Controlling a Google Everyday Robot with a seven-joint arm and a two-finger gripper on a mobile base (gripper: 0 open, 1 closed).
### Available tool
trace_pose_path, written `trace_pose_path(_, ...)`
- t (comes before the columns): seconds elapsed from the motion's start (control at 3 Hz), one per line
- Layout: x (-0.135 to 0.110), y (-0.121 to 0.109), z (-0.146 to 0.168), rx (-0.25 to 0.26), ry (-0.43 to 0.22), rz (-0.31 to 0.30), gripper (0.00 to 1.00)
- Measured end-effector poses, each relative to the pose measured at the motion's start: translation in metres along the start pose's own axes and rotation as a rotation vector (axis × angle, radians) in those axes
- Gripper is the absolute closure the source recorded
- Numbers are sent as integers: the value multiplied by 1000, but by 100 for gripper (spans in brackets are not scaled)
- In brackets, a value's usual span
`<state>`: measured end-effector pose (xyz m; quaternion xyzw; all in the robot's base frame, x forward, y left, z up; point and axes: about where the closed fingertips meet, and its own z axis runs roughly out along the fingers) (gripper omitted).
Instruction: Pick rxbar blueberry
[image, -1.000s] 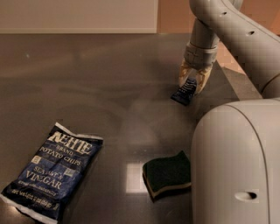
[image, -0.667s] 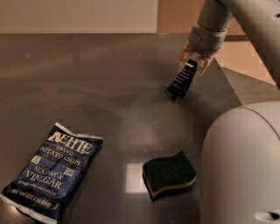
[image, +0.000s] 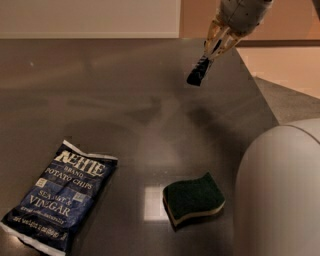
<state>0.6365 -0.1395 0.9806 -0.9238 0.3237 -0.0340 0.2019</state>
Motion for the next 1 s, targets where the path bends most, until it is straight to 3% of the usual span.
trace_pose_path(0.67,-21,-22,-31,97,-36,12,100)
trace_pose_path(1.0,-15,-32,-28,130,-20,12,100)
